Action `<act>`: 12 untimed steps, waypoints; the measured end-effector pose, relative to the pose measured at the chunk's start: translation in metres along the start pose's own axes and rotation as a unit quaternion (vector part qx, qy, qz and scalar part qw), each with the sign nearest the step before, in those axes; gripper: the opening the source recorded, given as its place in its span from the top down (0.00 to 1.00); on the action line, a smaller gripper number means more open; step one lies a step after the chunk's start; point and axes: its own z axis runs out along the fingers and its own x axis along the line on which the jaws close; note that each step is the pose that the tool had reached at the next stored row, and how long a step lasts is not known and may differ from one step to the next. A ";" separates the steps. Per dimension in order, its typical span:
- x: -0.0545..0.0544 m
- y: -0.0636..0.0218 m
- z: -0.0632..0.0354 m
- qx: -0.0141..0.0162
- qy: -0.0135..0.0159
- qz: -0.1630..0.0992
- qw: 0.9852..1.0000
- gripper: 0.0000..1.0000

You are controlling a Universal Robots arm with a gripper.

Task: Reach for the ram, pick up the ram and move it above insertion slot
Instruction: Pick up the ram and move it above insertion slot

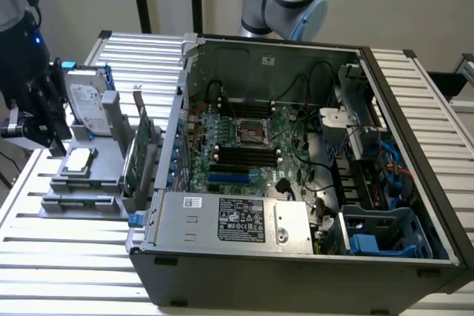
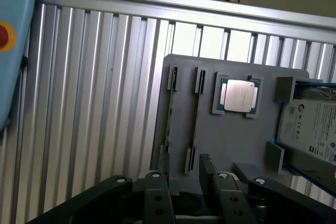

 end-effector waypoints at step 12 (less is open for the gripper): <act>0.002 0.0014 0.0218 0.000 0.000 0.003 1.000 0.64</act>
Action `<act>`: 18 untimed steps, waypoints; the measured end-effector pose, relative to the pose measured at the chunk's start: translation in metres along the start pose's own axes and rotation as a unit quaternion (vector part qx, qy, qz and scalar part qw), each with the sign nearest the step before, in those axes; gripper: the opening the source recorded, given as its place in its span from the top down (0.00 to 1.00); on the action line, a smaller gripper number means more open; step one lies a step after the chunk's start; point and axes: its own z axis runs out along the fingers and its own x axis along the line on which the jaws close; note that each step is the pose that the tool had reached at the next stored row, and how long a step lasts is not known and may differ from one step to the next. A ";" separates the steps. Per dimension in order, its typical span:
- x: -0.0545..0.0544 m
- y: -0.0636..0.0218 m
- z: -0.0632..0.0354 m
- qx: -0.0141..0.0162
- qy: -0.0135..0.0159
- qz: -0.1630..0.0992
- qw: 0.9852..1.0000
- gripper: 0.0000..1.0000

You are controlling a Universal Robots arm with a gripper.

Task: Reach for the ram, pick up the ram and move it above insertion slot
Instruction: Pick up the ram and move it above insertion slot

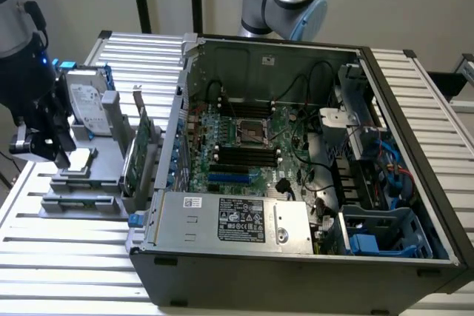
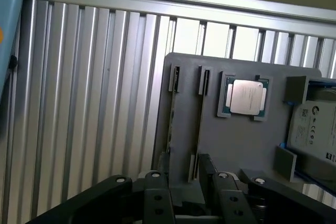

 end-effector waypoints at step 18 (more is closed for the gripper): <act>0.000 0.0047 0.0327 0.000 0.000 0.010 1.000 0.64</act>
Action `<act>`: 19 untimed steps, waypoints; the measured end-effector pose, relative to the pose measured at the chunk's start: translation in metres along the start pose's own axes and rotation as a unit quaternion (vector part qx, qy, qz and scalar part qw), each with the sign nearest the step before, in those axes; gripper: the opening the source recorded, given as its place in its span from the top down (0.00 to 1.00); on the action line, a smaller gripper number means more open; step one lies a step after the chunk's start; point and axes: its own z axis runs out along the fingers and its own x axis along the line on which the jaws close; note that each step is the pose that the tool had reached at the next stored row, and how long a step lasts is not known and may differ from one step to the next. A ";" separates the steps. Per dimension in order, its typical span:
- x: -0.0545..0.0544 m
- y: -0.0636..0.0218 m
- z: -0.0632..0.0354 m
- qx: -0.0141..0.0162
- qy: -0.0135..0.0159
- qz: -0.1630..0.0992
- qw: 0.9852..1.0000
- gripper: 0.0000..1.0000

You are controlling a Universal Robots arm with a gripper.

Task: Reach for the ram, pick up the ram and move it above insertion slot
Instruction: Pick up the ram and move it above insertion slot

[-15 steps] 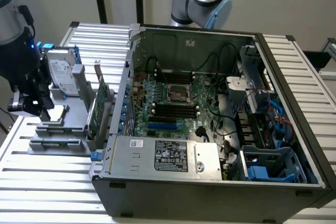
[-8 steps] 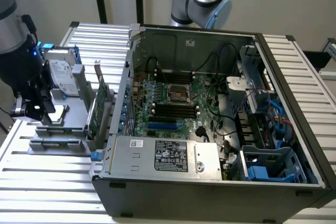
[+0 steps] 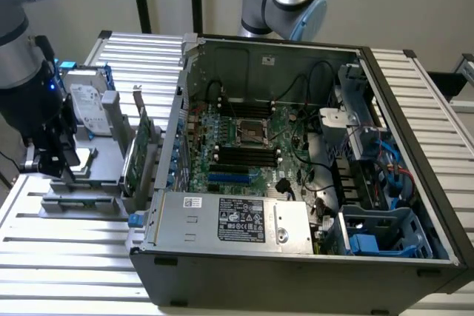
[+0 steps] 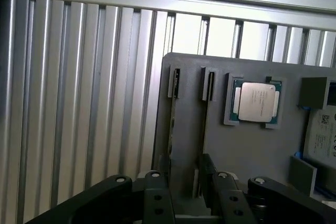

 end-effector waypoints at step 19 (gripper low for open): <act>0.008 0.0012 0.0346 0.000 0.000 0.004 1.000 0.64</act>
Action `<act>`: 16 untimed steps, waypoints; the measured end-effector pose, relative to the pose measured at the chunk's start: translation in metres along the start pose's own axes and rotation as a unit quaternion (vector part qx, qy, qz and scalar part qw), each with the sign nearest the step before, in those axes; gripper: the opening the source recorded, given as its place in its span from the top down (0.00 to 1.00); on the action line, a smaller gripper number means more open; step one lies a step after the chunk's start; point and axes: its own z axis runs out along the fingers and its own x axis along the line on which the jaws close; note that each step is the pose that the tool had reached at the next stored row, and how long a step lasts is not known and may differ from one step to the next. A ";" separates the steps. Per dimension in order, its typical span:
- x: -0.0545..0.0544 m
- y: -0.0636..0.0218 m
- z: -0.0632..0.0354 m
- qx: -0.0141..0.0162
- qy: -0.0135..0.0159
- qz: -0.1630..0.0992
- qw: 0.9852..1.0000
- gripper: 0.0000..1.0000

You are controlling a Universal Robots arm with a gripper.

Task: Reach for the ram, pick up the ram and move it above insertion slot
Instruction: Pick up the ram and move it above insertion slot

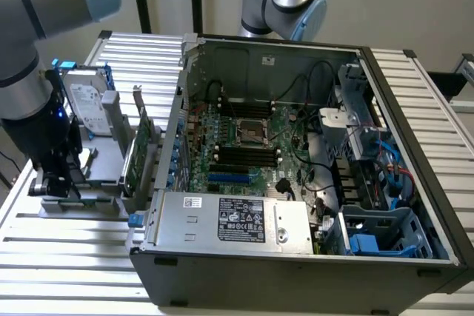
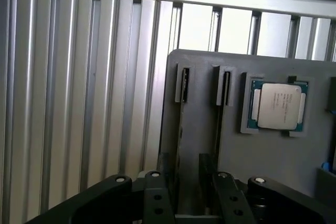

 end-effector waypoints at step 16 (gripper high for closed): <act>0.001 -0.0004 0.0240 0.000 -0.006 0.000 1.000 0.64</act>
